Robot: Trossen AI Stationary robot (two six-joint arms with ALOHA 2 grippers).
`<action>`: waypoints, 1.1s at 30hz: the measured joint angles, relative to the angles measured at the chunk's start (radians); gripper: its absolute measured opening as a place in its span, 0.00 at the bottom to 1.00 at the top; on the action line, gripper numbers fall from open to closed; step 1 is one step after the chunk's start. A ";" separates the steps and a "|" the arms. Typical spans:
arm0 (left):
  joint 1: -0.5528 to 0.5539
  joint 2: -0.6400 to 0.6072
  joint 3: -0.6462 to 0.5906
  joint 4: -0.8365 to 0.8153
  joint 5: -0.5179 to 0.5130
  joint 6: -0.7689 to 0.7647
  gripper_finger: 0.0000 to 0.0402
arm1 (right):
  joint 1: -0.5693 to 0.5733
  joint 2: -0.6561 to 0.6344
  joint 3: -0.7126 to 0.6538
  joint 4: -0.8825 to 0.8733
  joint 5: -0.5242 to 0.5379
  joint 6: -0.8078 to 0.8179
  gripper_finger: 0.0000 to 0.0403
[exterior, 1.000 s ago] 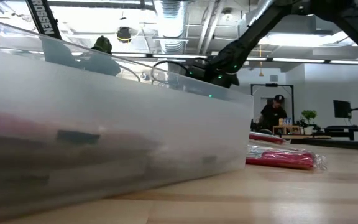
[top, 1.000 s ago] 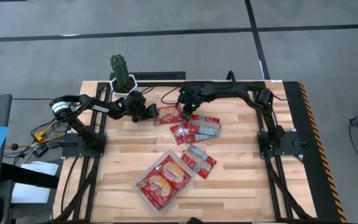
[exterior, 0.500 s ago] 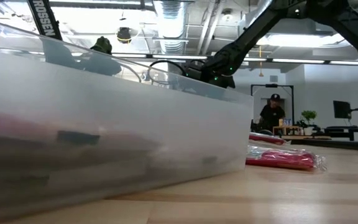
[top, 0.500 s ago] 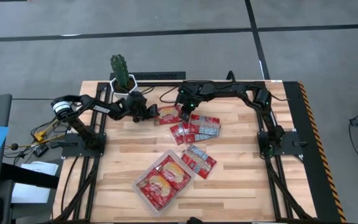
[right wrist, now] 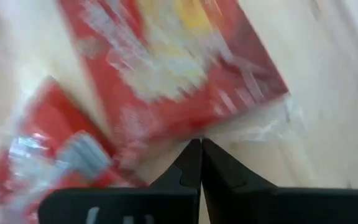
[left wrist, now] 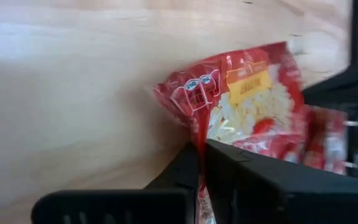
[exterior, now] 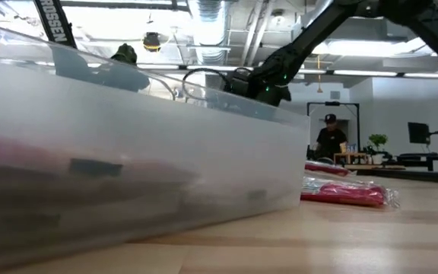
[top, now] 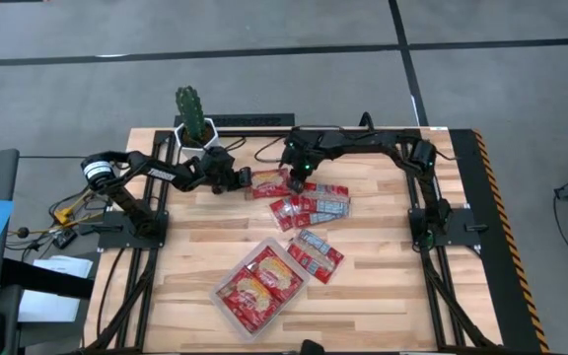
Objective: Sort popcorn bags into baskets
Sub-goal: Put the red popcorn bag into the transparent bin
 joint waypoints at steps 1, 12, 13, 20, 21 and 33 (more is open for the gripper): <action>0.003 -0.011 0.000 0.005 0.010 -0.012 0.00 | -0.006 -0.027 0.001 -0.004 -0.010 -0.008 0.06; -0.001 -0.270 0.001 -0.008 0.051 -0.072 0.00 | -0.099 -0.353 0.006 -0.166 0.022 -0.071 0.07; -0.006 -0.300 0.001 -0.012 0.065 -0.076 0.00 | -0.109 -0.378 0.006 -0.181 0.028 -0.075 0.08; -0.092 -0.538 0.002 -0.084 0.179 -0.112 0.00 | -0.170 -0.519 0.006 -0.232 0.076 -0.098 0.08; -0.116 -0.567 0.002 -0.097 0.181 -0.124 0.00 | -0.177 -0.529 0.006 -0.239 0.076 -0.100 0.07; -0.512 -0.675 0.002 -0.214 0.150 -0.264 0.00 | -0.227 -0.565 0.007 -0.307 0.078 -0.118 0.08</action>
